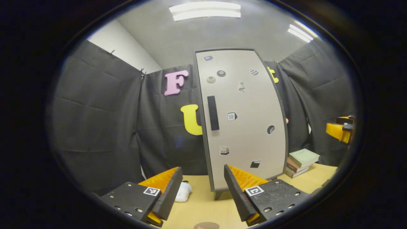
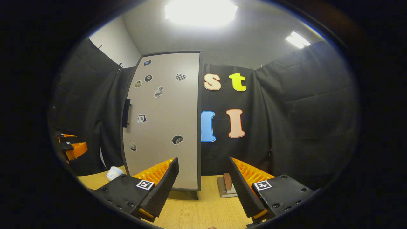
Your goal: Open the cabinet door with the right hand, grasp the bottle in the cabinet with the left hand and place it on the coaster, then close the cabinet door with the right hand.
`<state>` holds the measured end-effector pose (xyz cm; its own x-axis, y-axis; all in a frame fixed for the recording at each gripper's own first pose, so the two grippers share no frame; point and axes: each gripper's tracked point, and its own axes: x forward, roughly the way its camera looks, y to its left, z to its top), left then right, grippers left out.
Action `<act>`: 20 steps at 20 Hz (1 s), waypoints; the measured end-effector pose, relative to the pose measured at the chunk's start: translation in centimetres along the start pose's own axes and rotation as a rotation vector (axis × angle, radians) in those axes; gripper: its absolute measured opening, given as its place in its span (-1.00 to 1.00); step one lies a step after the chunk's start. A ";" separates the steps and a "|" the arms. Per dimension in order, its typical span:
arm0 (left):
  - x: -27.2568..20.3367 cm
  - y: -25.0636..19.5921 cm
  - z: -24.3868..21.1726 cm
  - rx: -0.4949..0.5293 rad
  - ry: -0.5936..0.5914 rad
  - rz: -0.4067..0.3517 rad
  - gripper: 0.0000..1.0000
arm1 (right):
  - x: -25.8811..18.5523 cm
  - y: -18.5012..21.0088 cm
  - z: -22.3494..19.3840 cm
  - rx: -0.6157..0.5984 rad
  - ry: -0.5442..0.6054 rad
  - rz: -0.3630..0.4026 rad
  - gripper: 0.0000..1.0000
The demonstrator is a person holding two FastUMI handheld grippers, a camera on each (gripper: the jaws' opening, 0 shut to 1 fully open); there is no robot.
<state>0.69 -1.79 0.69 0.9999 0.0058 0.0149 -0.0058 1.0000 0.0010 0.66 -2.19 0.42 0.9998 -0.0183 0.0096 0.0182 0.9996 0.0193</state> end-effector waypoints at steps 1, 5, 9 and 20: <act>-0.1 -0.2 0.1 0.000 0.000 0.001 0.59 | -0.1 -0.2 0.0 0.000 -0.002 0.001 0.94; 0.0 -1.1 0.4 -0.003 -0.002 0.008 0.59 | 0.0 -1.1 -0.4 0.000 0.012 0.010 0.96; -0.5 -2.2 0.5 -0.001 0.000 0.026 0.59 | 0.4 -1.9 -0.6 0.005 0.013 0.031 0.96; -1.9 0.0 -0.2 0.024 0.019 0.123 0.59 | 4.3 1.7 1.9 0.043 -0.009 0.136 0.96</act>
<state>-1.22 -1.80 0.42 0.9916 0.1290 -0.0028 -0.1289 0.9914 0.0243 4.98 -0.62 2.35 0.9929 0.1167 0.0244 -0.1180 0.9912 0.0605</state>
